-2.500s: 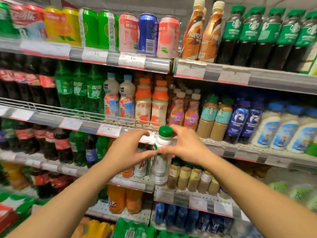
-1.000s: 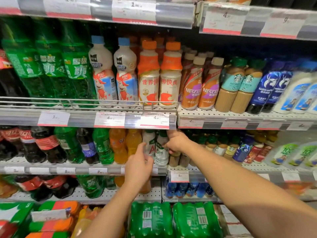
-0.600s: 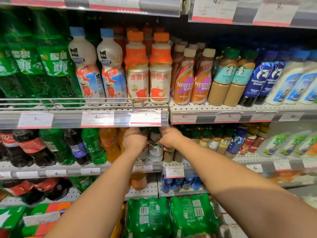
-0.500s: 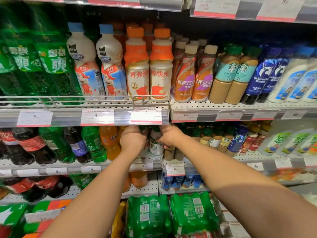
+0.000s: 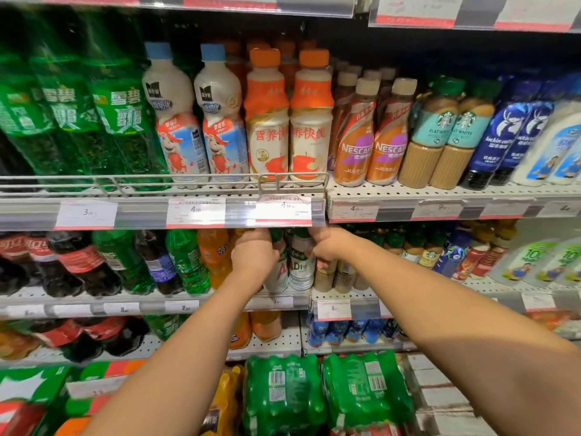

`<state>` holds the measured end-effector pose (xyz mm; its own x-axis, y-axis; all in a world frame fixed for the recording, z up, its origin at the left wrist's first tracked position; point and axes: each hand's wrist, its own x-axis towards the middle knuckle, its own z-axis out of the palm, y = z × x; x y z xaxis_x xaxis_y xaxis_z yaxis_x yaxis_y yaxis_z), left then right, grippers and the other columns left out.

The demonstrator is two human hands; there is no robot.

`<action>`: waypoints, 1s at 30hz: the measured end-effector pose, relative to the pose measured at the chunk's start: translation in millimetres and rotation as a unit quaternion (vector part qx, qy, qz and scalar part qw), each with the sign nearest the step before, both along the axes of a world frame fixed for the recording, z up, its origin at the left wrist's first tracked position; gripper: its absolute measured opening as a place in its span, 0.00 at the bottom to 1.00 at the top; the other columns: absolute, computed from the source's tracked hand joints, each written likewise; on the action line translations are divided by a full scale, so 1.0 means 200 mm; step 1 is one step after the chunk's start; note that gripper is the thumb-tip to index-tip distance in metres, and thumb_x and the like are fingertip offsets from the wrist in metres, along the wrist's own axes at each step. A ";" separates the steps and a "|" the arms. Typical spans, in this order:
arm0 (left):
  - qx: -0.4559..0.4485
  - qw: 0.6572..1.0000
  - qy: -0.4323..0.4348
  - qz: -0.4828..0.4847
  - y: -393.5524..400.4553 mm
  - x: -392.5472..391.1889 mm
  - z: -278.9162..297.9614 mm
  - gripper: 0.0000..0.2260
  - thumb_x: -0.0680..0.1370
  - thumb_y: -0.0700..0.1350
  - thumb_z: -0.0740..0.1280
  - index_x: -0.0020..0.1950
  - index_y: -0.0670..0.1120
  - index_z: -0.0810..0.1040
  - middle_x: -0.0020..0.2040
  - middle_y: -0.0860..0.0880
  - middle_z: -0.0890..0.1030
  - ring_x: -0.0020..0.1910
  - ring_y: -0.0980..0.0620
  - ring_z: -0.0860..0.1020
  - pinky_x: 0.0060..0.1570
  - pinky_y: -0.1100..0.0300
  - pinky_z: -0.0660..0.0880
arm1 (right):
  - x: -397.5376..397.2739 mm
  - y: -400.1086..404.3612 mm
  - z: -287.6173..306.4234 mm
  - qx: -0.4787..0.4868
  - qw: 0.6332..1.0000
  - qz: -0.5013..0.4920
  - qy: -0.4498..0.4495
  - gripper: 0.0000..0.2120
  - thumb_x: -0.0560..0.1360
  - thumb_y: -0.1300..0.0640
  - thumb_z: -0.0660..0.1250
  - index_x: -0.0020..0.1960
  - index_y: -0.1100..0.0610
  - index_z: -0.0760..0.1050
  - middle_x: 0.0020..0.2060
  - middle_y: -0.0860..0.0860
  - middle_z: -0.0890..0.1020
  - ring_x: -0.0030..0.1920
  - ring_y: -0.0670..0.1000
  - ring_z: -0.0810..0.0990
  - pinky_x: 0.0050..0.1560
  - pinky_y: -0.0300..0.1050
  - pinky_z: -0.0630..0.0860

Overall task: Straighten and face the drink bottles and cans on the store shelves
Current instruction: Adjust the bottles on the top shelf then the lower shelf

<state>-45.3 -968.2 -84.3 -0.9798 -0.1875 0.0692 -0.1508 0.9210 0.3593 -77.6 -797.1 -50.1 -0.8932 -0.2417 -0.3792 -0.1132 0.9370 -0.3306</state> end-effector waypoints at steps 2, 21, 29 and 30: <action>0.019 1.000 -0.001 -0.006 0.01 -0.01 -0.01 0.14 0.80 0.50 0.68 0.61 0.44 0.75 0.54 0.43 0.79 0.53 0.42 0.80 0.48 0.51 0.80 | 0.00 0.00 -0.02 -0.011 1.000 -0.013 -0.005 0.15 0.82 0.65 0.61 0.68 0.60 0.70 0.41 0.52 0.77 0.32 0.46 0.76 0.22 0.35 0.70; 0.131 0.991 -0.023 -0.033 0.13 0.80 -0.05 0.09 0.79 0.50 0.69 0.59 0.52 0.80 0.42 0.53 0.81 0.43 0.52 0.80 0.39 0.58 0.70 | 0.66 0.27 -0.19 -0.202 0.968 0.086 0.124 0.20 0.77 0.51 0.71 0.68 0.51 0.74 0.63 0.46 0.79 0.58 0.49 0.78 0.60 0.45 0.74; 0.064 0.993 -0.094 -0.017 0.01 1.35 0.03 0.16 0.80 0.56 0.66 0.65 0.51 0.79 0.53 0.51 0.84 0.50 0.51 0.81 0.50 0.55 0.78 | 0.98 0.11 -0.30 -0.224 0.950 0.215 0.018 0.09 0.76 0.49 0.70 0.56 0.45 0.79 0.45 0.44 0.84 0.42 0.46 0.83 0.46 0.51 0.82; 0.056 0.992 -0.108 -0.012 -0.02 1.41 0.03 0.16 0.80 0.56 0.66 0.65 0.51 0.79 0.52 0.52 0.84 0.50 0.52 0.81 0.51 0.54 0.78 | 1.02 0.07 -0.32 -0.225 0.947 0.227 0.010 0.09 0.75 0.49 0.70 0.55 0.45 0.79 0.44 0.45 0.84 0.43 0.47 0.83 0.47 0.54 0.82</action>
